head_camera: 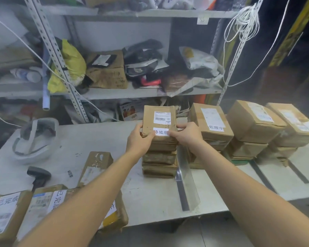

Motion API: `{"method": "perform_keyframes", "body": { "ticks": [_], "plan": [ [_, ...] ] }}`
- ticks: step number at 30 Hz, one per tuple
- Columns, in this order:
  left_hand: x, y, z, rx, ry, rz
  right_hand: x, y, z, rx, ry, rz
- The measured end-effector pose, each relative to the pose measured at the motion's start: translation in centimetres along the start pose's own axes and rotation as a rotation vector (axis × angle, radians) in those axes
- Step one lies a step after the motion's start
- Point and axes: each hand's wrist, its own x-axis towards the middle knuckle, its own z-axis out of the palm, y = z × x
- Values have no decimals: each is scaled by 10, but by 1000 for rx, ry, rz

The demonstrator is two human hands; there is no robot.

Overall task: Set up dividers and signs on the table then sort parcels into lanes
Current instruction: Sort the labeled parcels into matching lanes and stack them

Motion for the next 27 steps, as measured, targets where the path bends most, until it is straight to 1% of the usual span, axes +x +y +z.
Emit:
{"method": "perform_keyframes", "body": {
  "ticks": [5, 9, 13, 16, 18, 20, 22, 25, 27],
  "plan": [
    [1, -17, 8, 18, 49, 19, 8, 13, 2, 36, -29, 16],
    [-3, -15, 8, 28, 108, 43, 11, 10, -6, -65, -72, -22],
    [-10, -13, 5, 49, 131, 61, 4, 6, -15, -152, -138, -135],
    [-17, -9, -1, 92, 137, 59, -4, 0, -20, -185, -67, -289],
    [-23, -5, -8, 172, 136, 22, -11, -5, -22, -203, -21, -375],
    [-33, -2, -19, 275, 140, -23, -18, -10, -23, -218, -25, -425],
    [-45, 0, -30, 386, 155, -48, -25, -15, -22, -246, -63, -492],
    [-63, 3, -56, 610, 179, -30, -36, -27, -13, -248, -134, -606],
    [-73, 2, -78, 691, 170, -25, -44, -38, -2, -236, -171, -665]
  ]
}}
